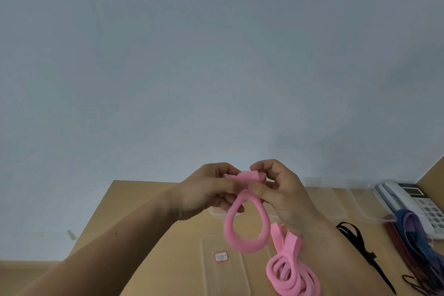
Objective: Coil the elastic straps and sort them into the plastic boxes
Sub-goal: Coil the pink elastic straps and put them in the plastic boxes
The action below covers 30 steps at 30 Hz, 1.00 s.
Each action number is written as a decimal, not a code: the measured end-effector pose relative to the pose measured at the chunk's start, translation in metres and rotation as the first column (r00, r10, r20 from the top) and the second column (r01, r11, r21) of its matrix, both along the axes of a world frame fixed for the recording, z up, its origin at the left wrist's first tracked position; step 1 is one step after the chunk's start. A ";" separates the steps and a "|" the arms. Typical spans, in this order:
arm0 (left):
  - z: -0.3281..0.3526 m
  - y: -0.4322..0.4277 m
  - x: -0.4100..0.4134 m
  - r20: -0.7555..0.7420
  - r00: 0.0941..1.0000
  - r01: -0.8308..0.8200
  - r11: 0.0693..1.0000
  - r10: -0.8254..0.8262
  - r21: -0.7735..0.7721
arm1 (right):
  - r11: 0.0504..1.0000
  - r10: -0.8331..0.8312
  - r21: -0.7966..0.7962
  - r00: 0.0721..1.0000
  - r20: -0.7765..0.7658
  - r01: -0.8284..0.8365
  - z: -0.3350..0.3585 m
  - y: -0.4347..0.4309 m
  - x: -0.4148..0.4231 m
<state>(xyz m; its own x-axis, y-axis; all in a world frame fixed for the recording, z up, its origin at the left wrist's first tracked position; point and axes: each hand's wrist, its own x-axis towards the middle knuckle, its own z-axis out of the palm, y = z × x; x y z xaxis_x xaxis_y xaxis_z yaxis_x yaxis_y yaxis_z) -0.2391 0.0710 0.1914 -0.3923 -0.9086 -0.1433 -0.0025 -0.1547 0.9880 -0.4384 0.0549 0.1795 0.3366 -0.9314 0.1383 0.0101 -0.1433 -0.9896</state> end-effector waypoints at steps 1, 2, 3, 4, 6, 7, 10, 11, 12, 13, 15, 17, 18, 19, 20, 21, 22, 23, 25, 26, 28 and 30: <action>0.002 0.000 -0.001 -0.025 1.000 0.002 1.000 -0.002 0.012 | 1.000 0.010 0.007 1.000 0.001 -0.010 0.001 0.000 0.000; 0.003 0.000 -0.001 -0.037 0.999 -0.005 1.000 0.006 0.019 | 1.000 0.019 0.013 1.000 -0.003 -0.019 0.001 0.000 0.000; 0.003 0.000 -0.002 -0.035 0.999 -0.023 1.000 0.024 0.020 | 1.000 0.028 0.014 1.000 -0.014 -0.028 0.001 0.000 0.000; 0.003 -0.001 -0.002 -0.026 0.999 -0.047 0.999 0.047 0.015 | 0.999 0.036 0.013 0.999 -0.024 -0.036 0.000 0.000 0.000; 0.000 -0.002 -0.002 -0.014 0.997 -0.082 0.997 0.082 -0.012 | 0.999 0.042 0.022 0.999 -0.028 -0.042 -0.001 0.000 0.000; -0.001 -0.002 -0.002 -0.014 0.996 -0.090 0.995 0.090 -0.031 | 0.999 0.038 0.029 0.999 -0.020 -0.038 -0.001 0.000 -0.001; -0.003 -0.001 -0.002 -0.020 0.995 -0.097 0.990 0.095 -0.098 | 0.996 0.022 0.090 0.999 0.050 -0.026 -0.001 0.000 -0.004; -0.004 -0.001 -0.003 -0.006 0.995 -0.095 0.988 0.095 -0.125 | 0.992 0.017 0.122 0.997 0.072 -0.026 0.001 0.001 -0.004; -0.004 0.000 -0.004 0.011 0.996 -0.089 0.984 0.092 -0.154 | 0.989 0.011 0.144 0.997 0.074 -0.021 0.002 0.000 -0.004; -0.004 0.000 -0.005 0.022 0.996 -0.080 0.980 0.085 -0.185 | 0.986 0.009 0.163 0.999 0.052 -0.017 0.003 0.000 -0.004; -0.006 0.001 -0.006 0.034 0.997 -0.063 0.968 0.073 -0.243 | 0.984 0.023 0.179 1.000 -0.011 -0.020 0.005 0.001 -0.005; -0.007 0.002 -0.007 0.043 0.997 -0.053 0.956 0.069 -0.290 | 0.981 0.040 0.193 0.997 -0.062 -0.028 0.008 0.003 -0.005; -0.008 0.003 -0.007 0.049 0.996 -0.054 0.951 0.072 -0.305 | 0.980 0.043 0.197 0.995 -0.088 -0.025 0.009 0.004 -0.006; -0.009 0.003 -0.007 0.060 0.995 -0.056 0.947 0.079 -0.317 | 0.981 0.042 0.195 0.993 -0.112 -0.019 0.010 0.005 -0.006; -0.010 0.004 -0.007 0.079 0.993 -0.058 0.943 0.088 -0.328 | 0.983 0.034 0.184 0.991 -0.131 -0.010 0.009 0.005 -0.006; -0.011 0.004 -0.008 0.108 0.989 -0.061 0.939 0.103 -0.338 | 0.986 0.021 0.165 0.989 -0.145 0.003 0.009 0.005 -0.006; -0.011 0.004 -0.008 0.149 0.981 -0.063 0.937 0.121 -0.345 | 0.990 0.006 0.139 0.987 -0.159 0.017 0.008 0.006 -0.007; -0.011 0.004 -0.008 0.194 0.972 -0.063 0.938 0.135 -0.341 | 0.993 -0.009 0.116 0.986 -0.168 0.028 0.008 0.006 -0.006; -0.009 0.004 -0.008 0.280 0.950 -0.049 0.951 0.139 -0.305 | 0.995 -0.023 0.088 0.986 -0.163 0.038 0.007 0.006 -0.006; -0.008 0.004 -0.008 0.322 0.937 -0.036 0.956 0.133 -0.290 | 0.996 -0.025 0.077 0.988 -0.155 0.037 0.006 0.006 -0.005; -0.007 0.004 -0.007 0.379 0.919 -0.006 0.966 0.107 -0.259 | 0.998 -0.033 0.055 0.989 -0.147 0.041 0.002 0.006 -0.005; -0.006 0.005 -0.005 0.337 0.940 0.023 0.981 0.043 -0.191 | 0.999 -0.044 0.022 0.988 -0.150 0.047 0.000 0.006 -0.004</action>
<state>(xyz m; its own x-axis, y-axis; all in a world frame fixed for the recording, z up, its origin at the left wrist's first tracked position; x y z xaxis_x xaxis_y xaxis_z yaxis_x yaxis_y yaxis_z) -0.2439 0.0763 0.1858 -0.3413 -0.9355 -0.0913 -0.3412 0.0328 0.9394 -0.4422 0.0607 0.1793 0.3089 -0.9488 0.0657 -0.1440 -0.1150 -0.9829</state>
